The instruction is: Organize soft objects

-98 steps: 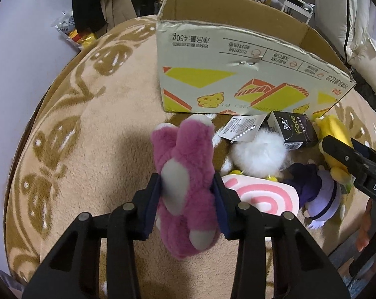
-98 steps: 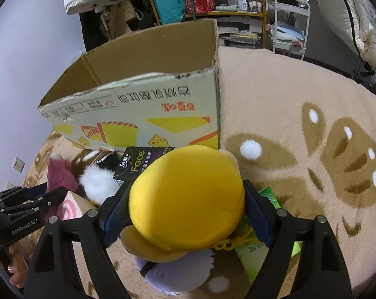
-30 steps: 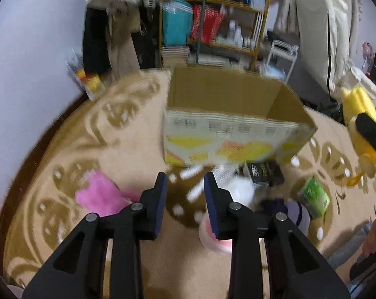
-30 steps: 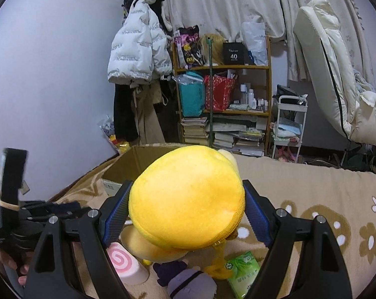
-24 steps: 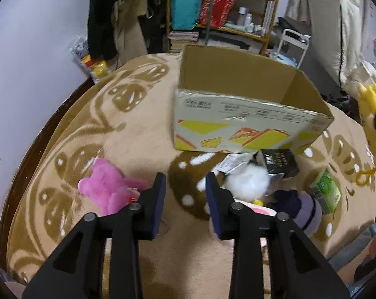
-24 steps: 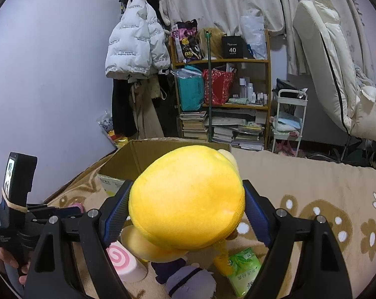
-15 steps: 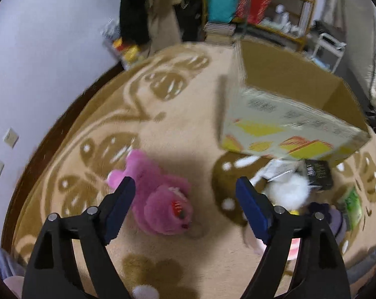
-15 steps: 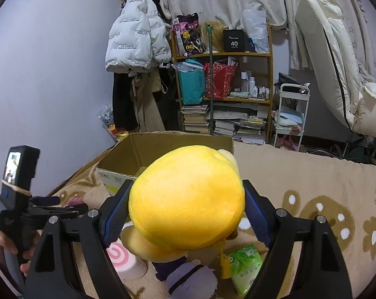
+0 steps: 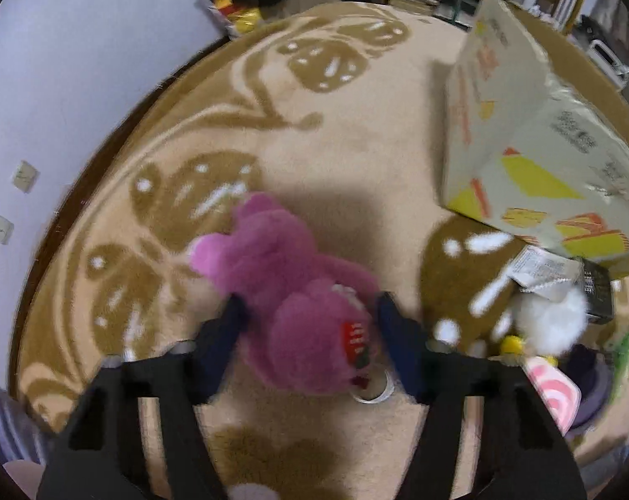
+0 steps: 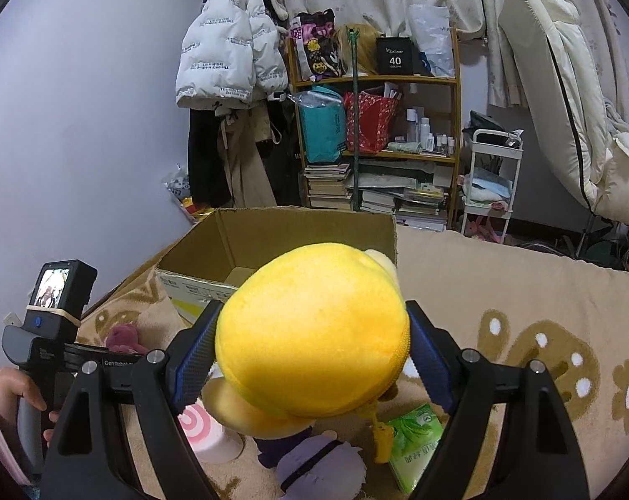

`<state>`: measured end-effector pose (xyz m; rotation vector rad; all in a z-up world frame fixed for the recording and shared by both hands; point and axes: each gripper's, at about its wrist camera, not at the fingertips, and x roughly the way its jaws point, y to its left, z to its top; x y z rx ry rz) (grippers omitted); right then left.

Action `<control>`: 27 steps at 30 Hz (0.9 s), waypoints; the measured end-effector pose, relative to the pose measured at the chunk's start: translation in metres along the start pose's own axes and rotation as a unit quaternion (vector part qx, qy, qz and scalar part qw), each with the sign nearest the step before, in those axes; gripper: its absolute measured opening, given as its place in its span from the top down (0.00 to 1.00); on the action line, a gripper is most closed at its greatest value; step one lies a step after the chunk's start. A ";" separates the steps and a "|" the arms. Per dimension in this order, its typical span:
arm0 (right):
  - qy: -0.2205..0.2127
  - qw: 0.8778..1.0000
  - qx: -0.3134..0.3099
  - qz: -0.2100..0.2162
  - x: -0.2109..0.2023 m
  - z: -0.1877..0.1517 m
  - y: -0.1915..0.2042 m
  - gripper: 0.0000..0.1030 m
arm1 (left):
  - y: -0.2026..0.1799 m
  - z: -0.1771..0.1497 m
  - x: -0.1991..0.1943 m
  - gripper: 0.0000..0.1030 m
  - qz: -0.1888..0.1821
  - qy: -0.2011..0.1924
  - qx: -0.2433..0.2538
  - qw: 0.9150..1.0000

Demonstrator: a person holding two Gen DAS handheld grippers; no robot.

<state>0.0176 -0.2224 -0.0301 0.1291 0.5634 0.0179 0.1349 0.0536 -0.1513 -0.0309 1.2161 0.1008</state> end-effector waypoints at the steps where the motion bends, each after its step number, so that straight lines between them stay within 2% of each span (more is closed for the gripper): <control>1: 0.000 1.000 0.000 0.000 0.002 0.001 0.000 0.15 | 0.001 0.000 -0.001 0.45 -0.005 -0.001 -0.002 1.000; 6: -0.002 1.000 -0.002 -0.001 0.002 0.001 0.001 0.15 | 0.000 -0.002 -0.015 0.52 -0.013 -0.027 0.003 1.000; 10: -0.011 1.000 -0.004 -0.002 0.001 0.003 0.002 0.15 | -0.006 -0.008 -0.052 0.54 -0.059 -0.100 0.016 0.993; 13: -0.018 1.000 -0.003 -0.002 0.003 0.007 0.002 0.15 | -0.016 -0.014 -0.082 0.53 -0.071 -0.165 0.040 0.983; 18: -0.028 1.000 0.002 -0.001 0.003 0.012 -0.001 0.15 | -0.029 -0.027 -0.130 0.53 -0.088 -0.265 0.066 0.958; 22: -0.033 0.999 -0.001 -0.002 0.008 0.020 -0.003 0.15 | -0.040 -0.024 -0.152 0.53 -0.092 -0.304 0.083 0.945; 27: -0.030 0.999 -0.020 -0.004 0.022 0.029 -0.001 0.15 | -0.055 -0.012 -0.162 0.53 -0.104 -0.317 0.105 0.937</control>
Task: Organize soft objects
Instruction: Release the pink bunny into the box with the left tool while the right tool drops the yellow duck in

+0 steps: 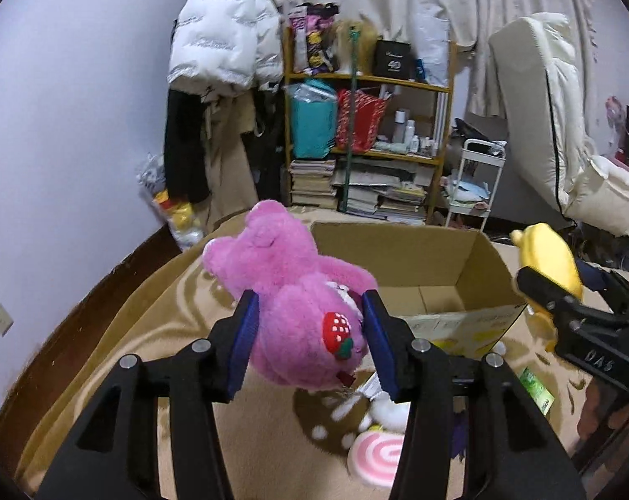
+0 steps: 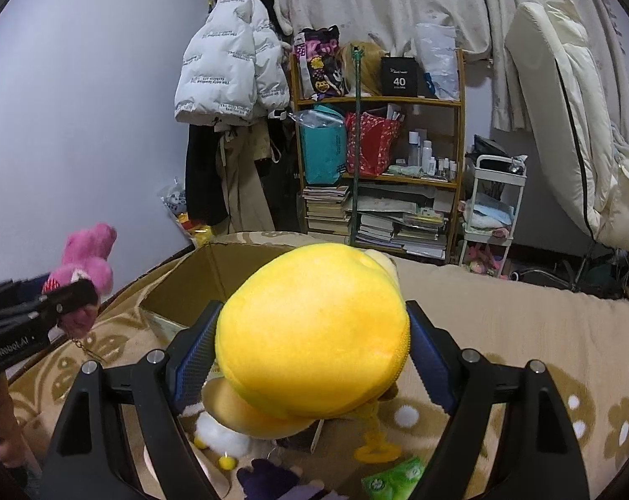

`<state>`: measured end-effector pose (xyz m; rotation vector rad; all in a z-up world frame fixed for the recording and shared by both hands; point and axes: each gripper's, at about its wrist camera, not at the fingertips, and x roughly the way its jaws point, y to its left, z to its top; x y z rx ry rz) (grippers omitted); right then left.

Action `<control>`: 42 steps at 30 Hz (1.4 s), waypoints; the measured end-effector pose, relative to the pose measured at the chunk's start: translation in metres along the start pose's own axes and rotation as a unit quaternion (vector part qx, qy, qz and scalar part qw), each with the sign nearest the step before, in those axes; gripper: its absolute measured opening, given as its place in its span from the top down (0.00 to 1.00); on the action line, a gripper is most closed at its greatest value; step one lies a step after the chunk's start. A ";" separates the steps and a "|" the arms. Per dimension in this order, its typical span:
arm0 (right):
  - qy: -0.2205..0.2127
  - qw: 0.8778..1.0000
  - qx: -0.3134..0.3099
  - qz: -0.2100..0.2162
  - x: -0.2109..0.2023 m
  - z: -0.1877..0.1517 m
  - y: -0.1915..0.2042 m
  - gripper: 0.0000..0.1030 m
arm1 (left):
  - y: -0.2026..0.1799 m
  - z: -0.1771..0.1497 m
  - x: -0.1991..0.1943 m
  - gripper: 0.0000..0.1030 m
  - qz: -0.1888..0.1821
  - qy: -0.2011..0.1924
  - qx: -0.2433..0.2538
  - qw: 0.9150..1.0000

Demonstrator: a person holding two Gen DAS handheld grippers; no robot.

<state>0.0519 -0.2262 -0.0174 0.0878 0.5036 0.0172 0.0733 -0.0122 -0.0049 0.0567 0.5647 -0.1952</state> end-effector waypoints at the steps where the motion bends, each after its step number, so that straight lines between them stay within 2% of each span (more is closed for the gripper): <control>1: 0.001 1.000 -0.002 0.001 0.002 0.001 0.000 0.15 | -0.002 0.003 0.001 0.53 -0.002 -0.002 0.004 1.000; 10: 0.022 0.999 -0.017 0.019 0.035 0.008 0.002 0.15 | -0.024 0.027 0.042 0.52 -0.019 0.003 0.038 0.999; 16: 0.038 0.999 0.002 0.033 0.057 0.012 -0.015 0.14 | -0.036 0.033 0.066 0.51 -0.033 0.004 0.049 0.998; 20: 0.047 0.998 -0.001 0.033 0.069 0.011 -0.023 0.14 | -0.043 0.029 0.082 0.51 -0.031 0.019 0.057 0.998; 25: 0.059 0.997 0.011 0.051 0.079 0.007 -0.030 0.14 | -0.056 0.020 0.095 0.50 -0.021 0.032 0.094 0.995; 28: 0.064 0.996 0.018 0.062 0.083 0.005 -0.030 0.13 | -0.062 0.018 0.094 0.42 -0.023 0.026 0.106 0.994; 34: 0.062 0.995 0.023 0.069 0.081 0.004 -0.031 0.12 | -0.056 0.014 0.091 0.39 -0.009 0.028 0.095 0.995; 36: 0.052 0.996 0.022 0.065 0.076 0.006 -0.031 0.02 | -0.051 0.014 0.086 0.38 0.003 0.025 0.090 0.996; 38: 0.043 0.997 0.025 0.067 0.070 0.008 -0.031 0.00 | -0.045 0.015 0.082 0.29 0.008 0.023 0.082 0.996; 42: 0.039 0.996 0.034 0.069 0.060 0.009 -0.031 0.00 | -0.037 0.017 0.069 0.20 0.010 0.018 0.069 0.997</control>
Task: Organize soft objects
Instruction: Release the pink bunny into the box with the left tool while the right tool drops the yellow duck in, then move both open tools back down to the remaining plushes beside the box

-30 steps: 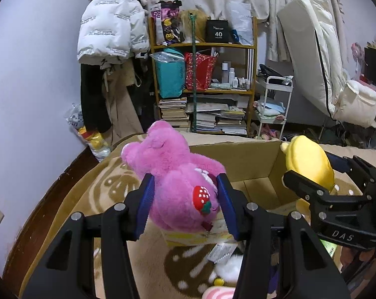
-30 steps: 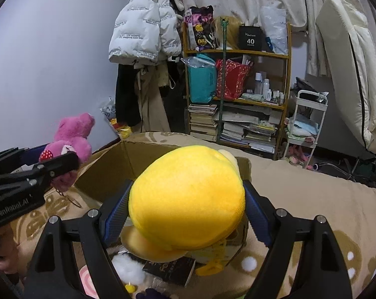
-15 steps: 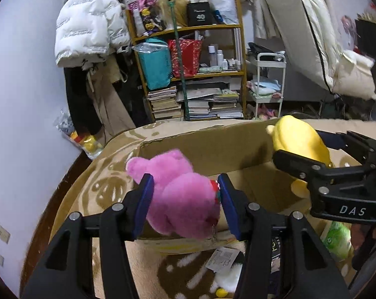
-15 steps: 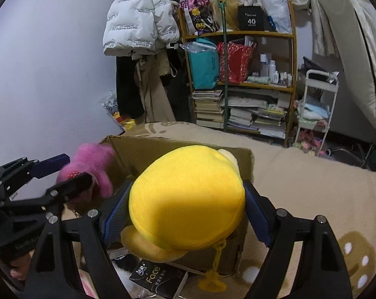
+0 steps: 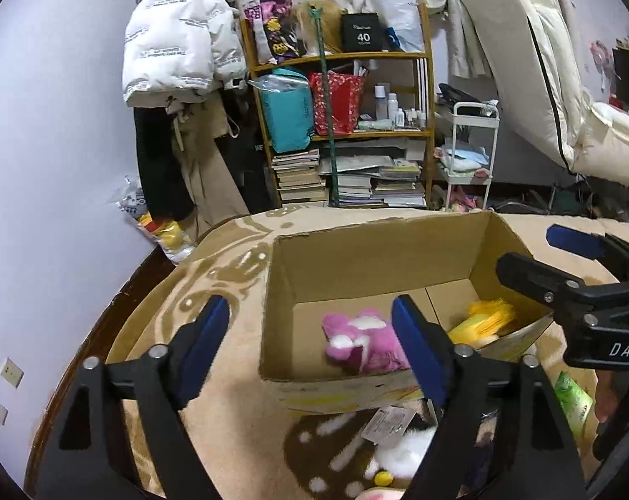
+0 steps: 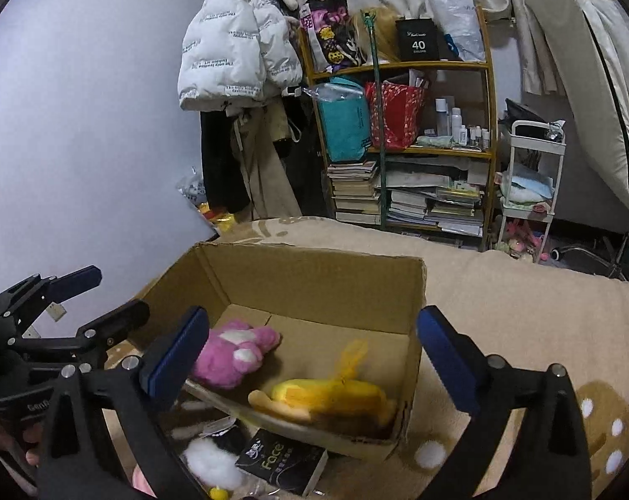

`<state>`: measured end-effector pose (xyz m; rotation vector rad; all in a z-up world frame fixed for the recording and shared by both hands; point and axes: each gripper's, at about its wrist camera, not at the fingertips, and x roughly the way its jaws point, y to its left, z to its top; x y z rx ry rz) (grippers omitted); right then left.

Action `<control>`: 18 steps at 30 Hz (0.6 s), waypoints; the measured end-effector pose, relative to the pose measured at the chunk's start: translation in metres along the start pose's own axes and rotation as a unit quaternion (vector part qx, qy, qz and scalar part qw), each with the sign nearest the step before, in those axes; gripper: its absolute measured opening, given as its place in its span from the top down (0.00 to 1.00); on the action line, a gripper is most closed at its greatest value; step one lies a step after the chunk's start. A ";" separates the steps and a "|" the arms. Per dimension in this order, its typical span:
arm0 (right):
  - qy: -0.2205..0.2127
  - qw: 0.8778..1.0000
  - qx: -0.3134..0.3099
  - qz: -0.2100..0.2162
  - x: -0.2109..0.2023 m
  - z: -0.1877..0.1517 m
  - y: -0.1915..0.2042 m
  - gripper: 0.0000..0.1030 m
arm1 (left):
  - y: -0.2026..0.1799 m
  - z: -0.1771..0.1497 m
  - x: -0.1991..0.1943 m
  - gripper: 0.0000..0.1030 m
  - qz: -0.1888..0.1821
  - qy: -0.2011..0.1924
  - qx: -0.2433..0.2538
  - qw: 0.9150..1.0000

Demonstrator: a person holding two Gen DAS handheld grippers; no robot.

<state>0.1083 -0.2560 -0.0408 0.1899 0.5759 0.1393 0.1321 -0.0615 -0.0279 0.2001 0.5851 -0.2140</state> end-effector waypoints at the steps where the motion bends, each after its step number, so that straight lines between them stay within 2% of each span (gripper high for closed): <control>1: -0.001 1.000 0.003 -0.001 -0.004 0.000 0.000 0.00 | 0.002 0.000 -0.003 0.18 0.000 0.000 -0.003 1.000; 4: -0.004 1.000 0.006 -0.005 -0.013 -0.001 0.001 0.00 | 0.005 -0.002 -0.011 0.14 -0.003 0.001 -0.009 1.000; 10: -0.013 1.000 0.012 -0.016 -0.039 -0.003 0.003 0.00 | 0.007 -0.011 -0.033 0.13 -0.005 0.003 -0.009 1.000; 18: -0.027 0.999 0.034 -0.021 -0.077 -0.010 0.004 0.00 | 0.019 -0.028 -0.068 0.12 -0.015 0.004 -0.035 0.999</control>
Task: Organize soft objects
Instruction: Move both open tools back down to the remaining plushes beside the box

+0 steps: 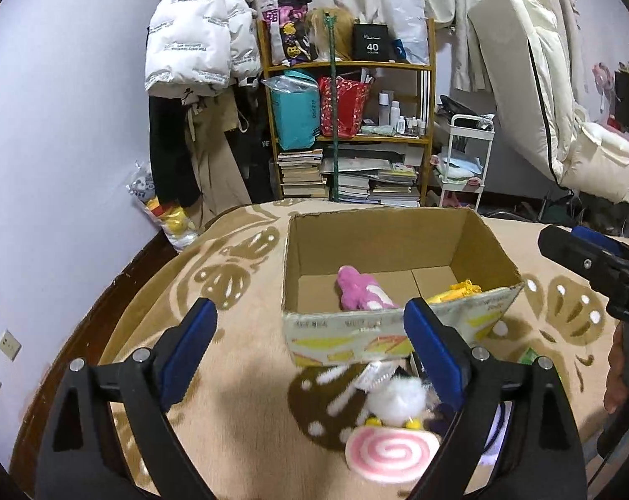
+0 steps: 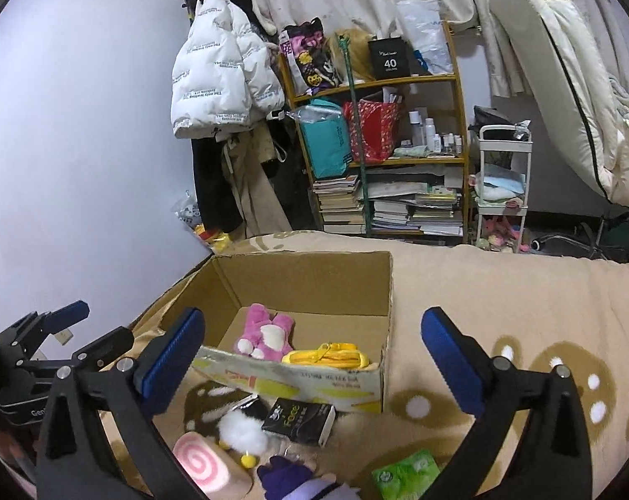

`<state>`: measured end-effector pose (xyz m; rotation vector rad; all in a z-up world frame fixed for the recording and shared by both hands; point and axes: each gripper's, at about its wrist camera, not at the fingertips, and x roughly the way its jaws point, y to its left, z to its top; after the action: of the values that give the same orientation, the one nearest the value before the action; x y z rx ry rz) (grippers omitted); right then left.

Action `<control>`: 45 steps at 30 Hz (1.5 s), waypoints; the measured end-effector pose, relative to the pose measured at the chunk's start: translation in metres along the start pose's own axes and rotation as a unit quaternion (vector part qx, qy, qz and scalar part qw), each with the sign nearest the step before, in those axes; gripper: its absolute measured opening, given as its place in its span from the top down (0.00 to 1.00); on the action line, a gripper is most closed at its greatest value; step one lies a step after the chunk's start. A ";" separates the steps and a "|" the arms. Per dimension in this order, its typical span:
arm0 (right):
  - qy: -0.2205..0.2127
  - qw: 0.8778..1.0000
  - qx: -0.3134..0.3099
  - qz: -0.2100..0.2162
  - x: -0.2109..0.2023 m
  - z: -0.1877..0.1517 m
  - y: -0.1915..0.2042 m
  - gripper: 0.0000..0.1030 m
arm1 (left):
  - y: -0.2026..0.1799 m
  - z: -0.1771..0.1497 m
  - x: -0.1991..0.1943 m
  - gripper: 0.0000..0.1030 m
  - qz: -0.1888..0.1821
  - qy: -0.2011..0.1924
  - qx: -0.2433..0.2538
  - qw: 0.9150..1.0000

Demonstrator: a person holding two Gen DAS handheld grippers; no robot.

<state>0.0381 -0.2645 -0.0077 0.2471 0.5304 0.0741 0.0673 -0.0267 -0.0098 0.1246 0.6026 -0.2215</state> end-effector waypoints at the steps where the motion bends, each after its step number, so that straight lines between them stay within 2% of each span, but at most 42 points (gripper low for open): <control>1: 0.002 1.000 -0.001 0.002 0.000 -0.001 0.000 0.00 | 0.001 -0.002 -0.002 0.12 -0.006 0.002 -0.002 1.000; 7: 0.007 1.000 -0.011 -0.004 -0.025 -0.007 0.009 0.00 | 0.007 -0.020 -0.020 0.10 -0.018 0.022 -0.019 0.999; 19: 0.024 0.999 0.017 -0.016 -0.059 -0.022 0.005 0.00 | -0.008 -0.043 -0.039 0.09 -0.024 0.048 0.011 0.999; 31: 0.071 0.996 0.044 -0.024 -0.040 -0.038 -0.005 0.00 | -0.007 -0.049 -0.012 0.09 -0.049 0.107 0.000 0.993; 45: 0.127 0.989 0.072 -0.026 -0.005 -0.052 -0.012 0.00 | -0.030 -0.062 0.024 0.09 -0.077 0.169 0.023 0.982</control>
<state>0.0074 -0.2657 -0.0522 0.3673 0.7967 0.0170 0.0453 -0.0491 -0.0763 0.1627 0.9471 -0.3690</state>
